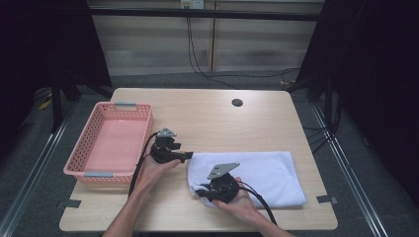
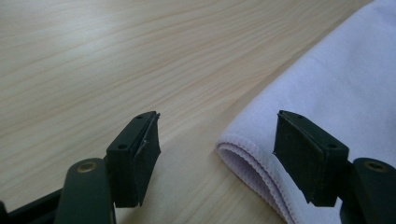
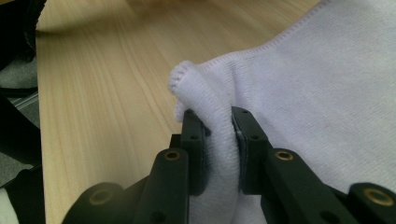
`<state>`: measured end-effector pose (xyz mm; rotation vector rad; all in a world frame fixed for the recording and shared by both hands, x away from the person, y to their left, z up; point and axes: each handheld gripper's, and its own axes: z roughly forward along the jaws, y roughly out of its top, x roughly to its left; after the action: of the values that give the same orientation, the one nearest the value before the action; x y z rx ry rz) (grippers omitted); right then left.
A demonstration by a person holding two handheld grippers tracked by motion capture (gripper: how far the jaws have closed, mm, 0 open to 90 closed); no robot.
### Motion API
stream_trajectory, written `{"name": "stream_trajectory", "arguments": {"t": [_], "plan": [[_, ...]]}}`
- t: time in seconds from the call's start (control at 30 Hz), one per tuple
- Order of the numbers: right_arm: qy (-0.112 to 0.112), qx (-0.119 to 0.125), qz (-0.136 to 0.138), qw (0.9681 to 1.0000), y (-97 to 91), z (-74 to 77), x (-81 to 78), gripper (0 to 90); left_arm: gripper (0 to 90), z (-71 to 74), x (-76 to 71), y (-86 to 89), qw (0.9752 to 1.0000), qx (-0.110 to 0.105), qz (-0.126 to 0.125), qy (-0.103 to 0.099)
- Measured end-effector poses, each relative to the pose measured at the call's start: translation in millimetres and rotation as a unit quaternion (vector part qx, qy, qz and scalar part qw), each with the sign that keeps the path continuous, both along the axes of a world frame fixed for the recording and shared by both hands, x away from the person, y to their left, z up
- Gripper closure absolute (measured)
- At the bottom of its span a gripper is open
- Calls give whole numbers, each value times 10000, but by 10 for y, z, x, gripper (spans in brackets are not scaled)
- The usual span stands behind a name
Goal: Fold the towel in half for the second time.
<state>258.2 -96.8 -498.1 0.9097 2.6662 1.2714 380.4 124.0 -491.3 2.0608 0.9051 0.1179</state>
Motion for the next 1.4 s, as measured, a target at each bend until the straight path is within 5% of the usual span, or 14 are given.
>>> {"name": "stream_trajectory", "arguments": {"t": [0.37,0.43,0.7,0.8,0.93,1.1,1.17,1.4], "plan": [[22,37,28,10000,-19,23,-32,765,344,-119,-48,-241,9980,350,-521,57],[32,20,33,10000,-22,30,-40,765,424,-112,-62,-253,9973,316,-660,82],[70,45,55,10000,-43,35,-40,765,497,-124,-99,-182,9961,166,-854,170],[90,95,40,9999,-51,44,-42,765,623,-131,-111,-162,9951,110,-958,219],[85,151,25,9998,-61,70,-37,765,773,-116,-97,-169,9941,-185,-1000,384],[14,245,-31,9997,-90,176,-32,766,795,-84,-75,-144,9941,-458,-815,548],[-58,372,-80,9993,-129,282,-28,766,798,16,-68,-110,9932,-708,-748,535],[-105,590,-95,9982,-132,428,-45,767,798,240,-80,-52,9919,-940,-738,430]]}}
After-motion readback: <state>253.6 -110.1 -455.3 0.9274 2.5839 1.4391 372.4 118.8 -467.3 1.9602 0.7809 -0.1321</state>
